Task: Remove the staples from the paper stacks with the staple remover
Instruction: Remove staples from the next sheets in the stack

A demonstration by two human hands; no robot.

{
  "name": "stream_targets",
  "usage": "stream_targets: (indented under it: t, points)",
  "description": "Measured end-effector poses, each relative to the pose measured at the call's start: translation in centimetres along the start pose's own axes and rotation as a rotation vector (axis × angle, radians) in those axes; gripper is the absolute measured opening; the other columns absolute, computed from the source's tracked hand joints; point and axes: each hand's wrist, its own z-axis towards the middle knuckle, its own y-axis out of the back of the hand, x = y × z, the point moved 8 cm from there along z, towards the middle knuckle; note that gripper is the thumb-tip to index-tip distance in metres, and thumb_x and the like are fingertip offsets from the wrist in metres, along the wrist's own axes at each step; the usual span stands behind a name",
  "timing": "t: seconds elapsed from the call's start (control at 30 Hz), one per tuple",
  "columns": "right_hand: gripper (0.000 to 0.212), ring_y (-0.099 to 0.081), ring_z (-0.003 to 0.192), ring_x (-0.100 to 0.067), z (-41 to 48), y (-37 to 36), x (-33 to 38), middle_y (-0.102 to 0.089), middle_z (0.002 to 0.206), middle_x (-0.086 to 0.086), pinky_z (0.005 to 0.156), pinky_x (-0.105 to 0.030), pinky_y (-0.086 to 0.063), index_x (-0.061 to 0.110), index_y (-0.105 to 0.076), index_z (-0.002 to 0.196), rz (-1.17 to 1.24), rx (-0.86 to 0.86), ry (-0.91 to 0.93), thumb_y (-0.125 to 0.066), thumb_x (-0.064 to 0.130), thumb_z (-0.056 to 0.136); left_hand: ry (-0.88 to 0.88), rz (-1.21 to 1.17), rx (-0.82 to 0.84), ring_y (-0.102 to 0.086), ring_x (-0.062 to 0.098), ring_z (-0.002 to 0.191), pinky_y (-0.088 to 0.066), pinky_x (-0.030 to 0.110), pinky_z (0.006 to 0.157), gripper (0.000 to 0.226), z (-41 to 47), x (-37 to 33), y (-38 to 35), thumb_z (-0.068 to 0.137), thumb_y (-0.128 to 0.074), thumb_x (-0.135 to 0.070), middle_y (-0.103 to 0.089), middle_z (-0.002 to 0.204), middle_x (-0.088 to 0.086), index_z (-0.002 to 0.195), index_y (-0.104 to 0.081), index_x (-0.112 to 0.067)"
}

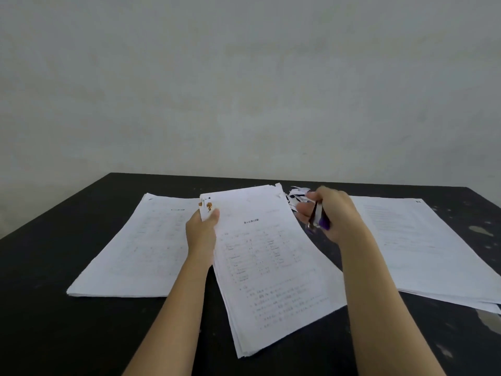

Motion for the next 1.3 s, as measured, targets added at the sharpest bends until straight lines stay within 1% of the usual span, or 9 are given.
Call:
stream_targets:
  t: [0.1,0.2,0.37,0.47,0.53,0.63,0.77,0.97,1.3]
  points:
    - [0.018,-0.069,0.056,-0.034,0.1,-3.4,-0.4,-0.065,0.076,-0.027,0.057,-0.055,-0.056,0.009,-0.042,0.108,0.175,0.079,-0.034,-0.033,0.02,0.097,-0.043,-0.008,-0.04,-0.062,0.013,0.075,-0.048,0.024,0.061,0.014,-0.2,0.1,0.4,0.092,-0.057,-0.027,-0.066,0.082,-0.008,0.079,-0.062,-0.027]
    - [0.017,-0.067,0.046,-0.032,0.6,-6.2,-0.9,-0.058,0.081,-0.025,0.045,-0.045,-0.055,0.021,-0.037,0.114,0.217,0.098,-0.028,-0.031,0.03,0.1,-0.086,-0.042,-0.053,-0.066,0.012,0.076,-0.051,0.023,0.06,0.012,-0.5,-0.2,0.3,0.091,-0.058,-0.033,-0.069,0.085,-0.006,0.083,-0.065,-0.026]
    - [0.014,-0.063,0.052,-0.032,1.2,-10.1,-0.1,-0.057,0.061,-0.019,0.056,-0.042,-0.059,-0.001,-0.045,0.096,0.408,0.204,0.008,-0.038,0.01,0.097,-0.216,-0.045,-0.09,-0.059,0.002,0.054,-0.042,0.009,0.044,0.018,-1.0,-1.3,-0.3,0.089,-0.059,-0.035,-0.064,0.068,-0.009,0.075,-0.064,-0.024]
    - [0.044,-0.065,0.063,-0.018,1.8,-11.5,1.3,-0.066,0.063,-0.012,0.065,-0.026,-0.058,-0.007,-0.055,0.088,0.29,0.198,0.223,-0.029,0.025,0.102,-0.303,0.017,-0.108,-0.05,0.004,0.053,-0.038,0.008,0.044,0.023,-1.2,-1.8,-1.0,0.088,-0.059,-0.037,-0.056,0.059,-0.01,0.069,-0.062,-0.025]
    - [0.033,-0.062,0.055,-0.007,1.6,-11.9,2.7,-0.069,0.065,-0.004,0.051,-0.014,-0.048,0.005,-0.047,0.096,0.141,0.113,0.443,-0.026,0.031,0.102,-0.335,0.049,-0.104,-0.059,0.004,0.064,-0.044,0.005,0.051,0.017,-1.2,-1.9,-1.5,0.088,-0.059,-0.036,-0.062,0.07,-0.016,0.087,-0.068,-0.021]
    - [0.018,-0.057,0.048,-0.008,1.3,-13.0,3.8,-0.065,0.067,-0.007,0.047,-0.017,-0.044,0.021,-0.034,0.085,0.127,0.093,0.609,-0.03,0.027,0.102,-0.403,0.086,-0.075,-0.063,-0.006,0.073,-0.046,0.004,0.057,0.018,-1.4,-2.2,-2.1,0.087,-0.06,-0.033,-0.063,0.079,-0.023,0.102,-0.066,-0.024]
    - [0.019,-0.06,0.054,-0.014,1.4,-14.4,3.8,-0.063,0.065,-0.007,0.05,-0.02,-0.047,0.025,-0.035,0.083,0.024,0.144,0.699,-0.032,0.025,0.101,-0.495,0.11,-0.06,-0.059,-0.013,0.076,-0.042,-0.001,0.06,0.015,-1.9,-3.1,-2.5,0.082,-0.056,-0.041,-0.061,0.078,-0.023,0.092,-0.062,-0.031]
    - [0.026,-0.054,0.053,-0.005,2.2,-15.1,2.9,-0.05,0.054,0.013,0.051,-0.017,-0.04,0.023,-0.037,0.073,-0.108,0.173,0.763,-0.038,0.025,0.099,-0.51,0.11,-0.075,-0.06,-0.006,0.081,-0.046,0.005,0.067,0.003,-1.5,-3.1,-2.6,0.086,-0.057,-0.038,-0.062,0.082,-0.019,0.084,-0.057,-0.04]
    - [0.043,-0.033,0.041,-0.001,2.6,-14.8,2.8,-0.032,0.043,0.014,0.043,-0.011,-0.029,0.022,-0.031,0.057,-0.076,0.02,0.805,-0.045,0.02,0.097,-0.574,0.147,-0.09,-0.065,0.012,0.088,-0.056,0.029,0.08,0.021,-2.1,-3.5,-2.8,0.089,-0.059,-0.026,-0.068,0.091,-0.004,0.103,-0.066,-0.013]
